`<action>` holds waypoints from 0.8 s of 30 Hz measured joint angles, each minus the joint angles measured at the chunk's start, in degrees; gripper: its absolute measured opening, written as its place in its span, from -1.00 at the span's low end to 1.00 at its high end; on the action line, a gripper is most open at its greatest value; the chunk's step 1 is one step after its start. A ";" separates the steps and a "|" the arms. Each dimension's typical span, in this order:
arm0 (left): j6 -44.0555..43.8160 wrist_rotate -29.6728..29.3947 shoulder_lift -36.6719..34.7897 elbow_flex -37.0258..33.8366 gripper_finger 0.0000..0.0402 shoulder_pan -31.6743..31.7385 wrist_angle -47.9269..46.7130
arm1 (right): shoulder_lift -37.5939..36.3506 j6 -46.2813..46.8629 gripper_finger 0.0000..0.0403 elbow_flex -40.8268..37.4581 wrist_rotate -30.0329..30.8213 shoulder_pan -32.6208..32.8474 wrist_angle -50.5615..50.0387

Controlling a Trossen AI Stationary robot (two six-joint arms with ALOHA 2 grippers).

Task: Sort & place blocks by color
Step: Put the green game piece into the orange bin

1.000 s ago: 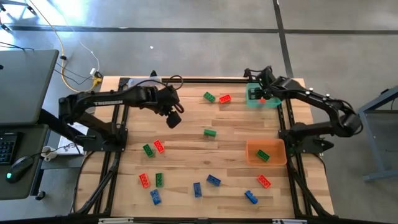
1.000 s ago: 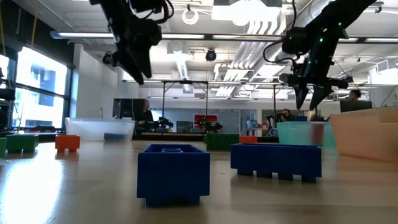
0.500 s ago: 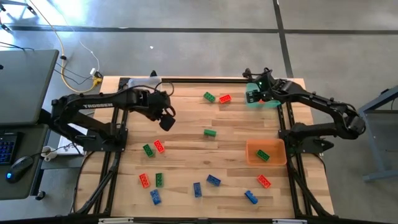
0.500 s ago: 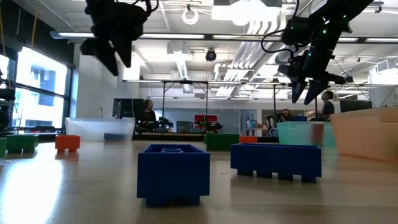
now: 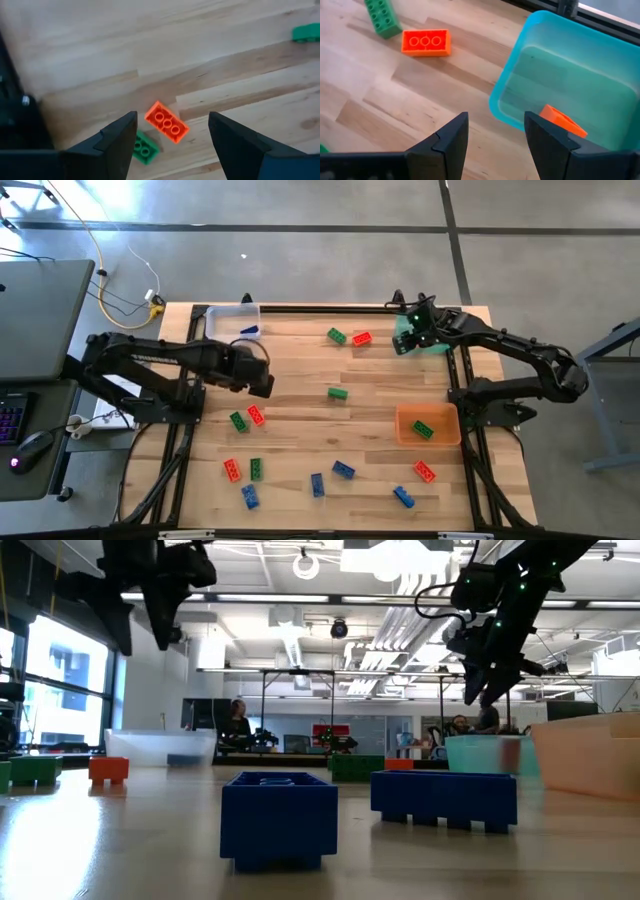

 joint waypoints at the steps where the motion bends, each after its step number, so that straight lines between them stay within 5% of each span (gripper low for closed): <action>1: -2.37 -0.36 0.01 0.00 0.15 -0.98 -0.55 | 0.00 -0.62 -0.12 0.00 -0.07 0.00 0.01; 24: -47.92 -5.06 4.37 0.00 0.15 -21.66 -10.74 | 0.02 -7.99 -0.11 0.00 -5.21 0.00 0.01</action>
